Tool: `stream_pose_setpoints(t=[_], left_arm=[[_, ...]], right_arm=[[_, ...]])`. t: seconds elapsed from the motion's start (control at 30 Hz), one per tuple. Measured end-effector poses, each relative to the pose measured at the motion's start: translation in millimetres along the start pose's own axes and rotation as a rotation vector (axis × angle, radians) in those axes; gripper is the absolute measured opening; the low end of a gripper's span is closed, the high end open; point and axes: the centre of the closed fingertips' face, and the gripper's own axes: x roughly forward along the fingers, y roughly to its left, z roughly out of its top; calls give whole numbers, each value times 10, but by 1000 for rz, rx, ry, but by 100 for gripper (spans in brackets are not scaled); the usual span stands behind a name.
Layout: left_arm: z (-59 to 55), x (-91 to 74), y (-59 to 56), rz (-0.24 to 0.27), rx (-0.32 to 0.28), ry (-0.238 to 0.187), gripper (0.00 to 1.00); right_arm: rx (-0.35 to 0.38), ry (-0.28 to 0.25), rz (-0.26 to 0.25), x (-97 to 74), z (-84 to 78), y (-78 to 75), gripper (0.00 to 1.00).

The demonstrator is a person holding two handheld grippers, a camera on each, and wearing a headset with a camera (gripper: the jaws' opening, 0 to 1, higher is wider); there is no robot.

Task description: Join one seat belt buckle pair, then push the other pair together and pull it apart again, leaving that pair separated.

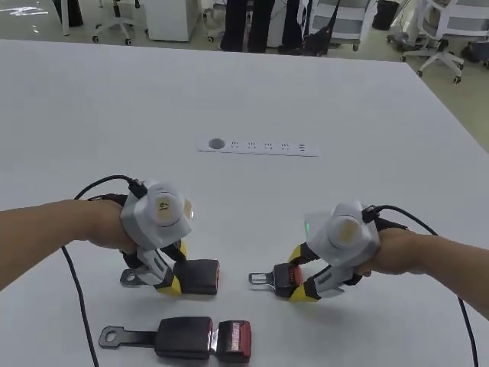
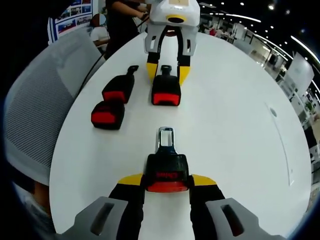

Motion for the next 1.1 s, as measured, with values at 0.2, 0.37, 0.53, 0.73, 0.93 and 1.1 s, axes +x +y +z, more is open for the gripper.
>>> stream_pose_setpoints(t=[0.2,0.37,0.53,0.73,0.93,1.1], left_arm=[[-8,15,9,3,-1,1,32],[-18,22,15,5,-5,2,32],[-27,29,14,0,-8,8,32],[-31,36,13,-2,-7,12,32],[-40,46,22,-5,-6,15,31],[-36,47,20,-3,-8,14,32]], right_arm=[[-3,0,0,14,-18,-18,32],[-10,-2,-1,21,-25,-28,31],[-5,-3,-4,17,-24,-28,31],[0,2,-3,16,-27,-27,31],[10,4,-5,2,-17,-19,30],[14,3,-4,3,5,-13,30]])
